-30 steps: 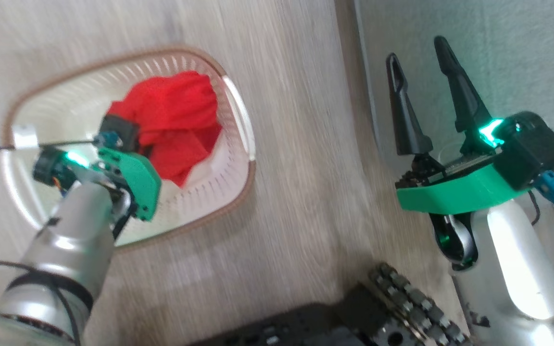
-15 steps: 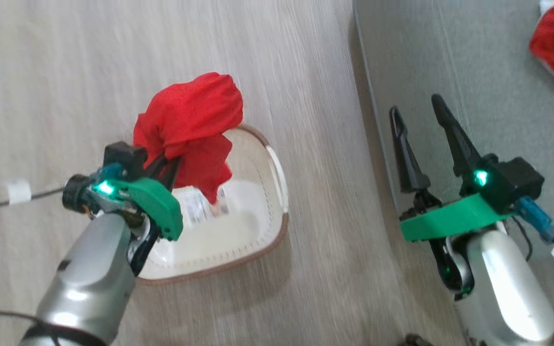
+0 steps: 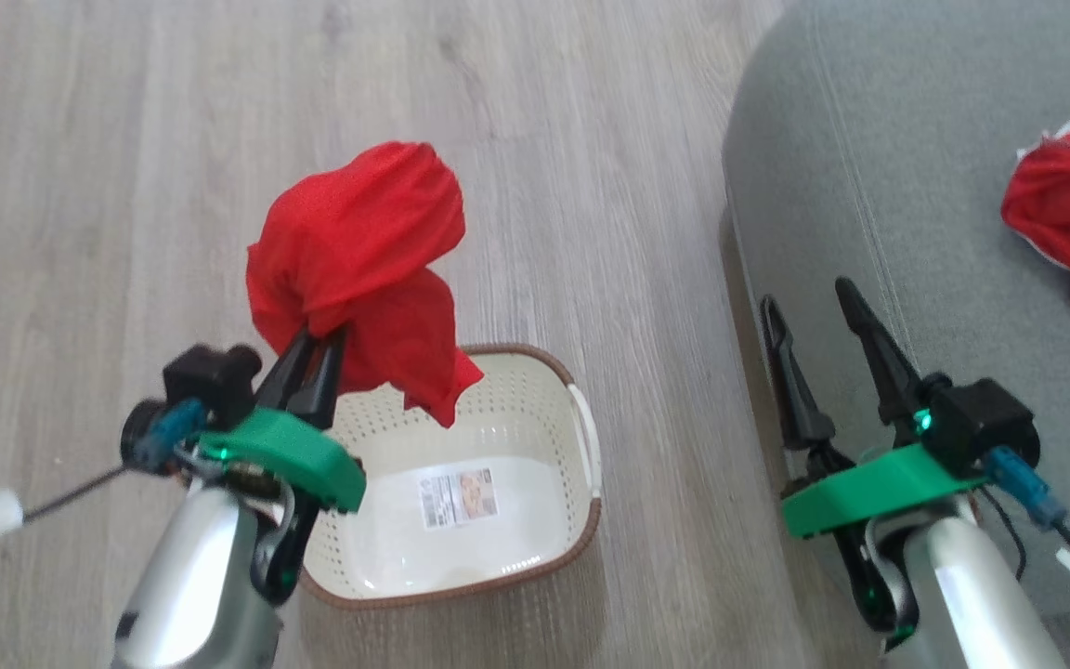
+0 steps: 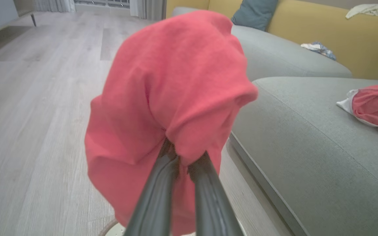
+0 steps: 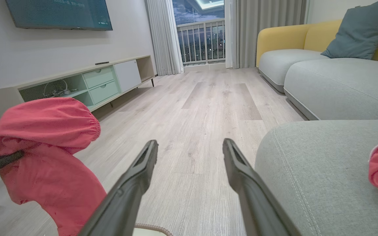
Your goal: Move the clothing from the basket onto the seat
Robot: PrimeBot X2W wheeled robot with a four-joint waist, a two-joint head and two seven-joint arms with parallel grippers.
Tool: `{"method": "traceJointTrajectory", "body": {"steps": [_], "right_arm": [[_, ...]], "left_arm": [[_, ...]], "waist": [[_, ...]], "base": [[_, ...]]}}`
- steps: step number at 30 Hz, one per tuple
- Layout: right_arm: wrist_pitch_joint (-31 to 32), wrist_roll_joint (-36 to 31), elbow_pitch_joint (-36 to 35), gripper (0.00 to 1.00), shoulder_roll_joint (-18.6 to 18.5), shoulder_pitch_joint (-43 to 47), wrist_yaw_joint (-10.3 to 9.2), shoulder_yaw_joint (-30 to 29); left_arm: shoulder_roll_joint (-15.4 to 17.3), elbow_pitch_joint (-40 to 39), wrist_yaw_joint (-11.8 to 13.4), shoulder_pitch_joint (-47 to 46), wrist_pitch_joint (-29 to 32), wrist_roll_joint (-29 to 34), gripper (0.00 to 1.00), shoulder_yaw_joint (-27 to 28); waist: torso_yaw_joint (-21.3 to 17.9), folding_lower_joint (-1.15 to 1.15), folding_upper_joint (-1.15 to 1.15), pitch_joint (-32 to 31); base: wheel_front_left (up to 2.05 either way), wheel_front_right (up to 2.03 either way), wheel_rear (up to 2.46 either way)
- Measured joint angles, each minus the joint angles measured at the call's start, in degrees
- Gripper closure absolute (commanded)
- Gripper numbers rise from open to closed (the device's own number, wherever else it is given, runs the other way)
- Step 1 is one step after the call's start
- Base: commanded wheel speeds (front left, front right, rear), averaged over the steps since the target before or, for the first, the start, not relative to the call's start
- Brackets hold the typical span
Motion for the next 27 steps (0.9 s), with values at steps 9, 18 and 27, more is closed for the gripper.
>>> {"method": "traceJointTrajectory", "body": {"steps": [9,18,27], "right_arm": [[0.0,0.0,-0.01,0.0,0.01,3.11,0.0,-0.3],[0.0,0.01,0.03,0.0,0.01,4.25,0.0,-0.3],[0.0,0.01,0.04,0.0,-0.01,4.35,0.0,0.21]], "left_arm": [[-2.16,-8.64,-0.02,8.24,0.0,3.07,1.0,4.05],[-2.48,-12.63,0.04,11.87,0.0,2.52,1.0,4.31],[-2.55,-14.21,1.0,12.17,0.0,1.48,1.0,2.31]], "waist": [[2.08,0.0,0.0,-3.66],[2.96,0.0,0.0,-5.42],[3.68,0.0,0.0,-6.14]], "base": [[0.0,0.0,0.0],[0.0,0.0,0.0],[0.0,0.0,0.0]]}}
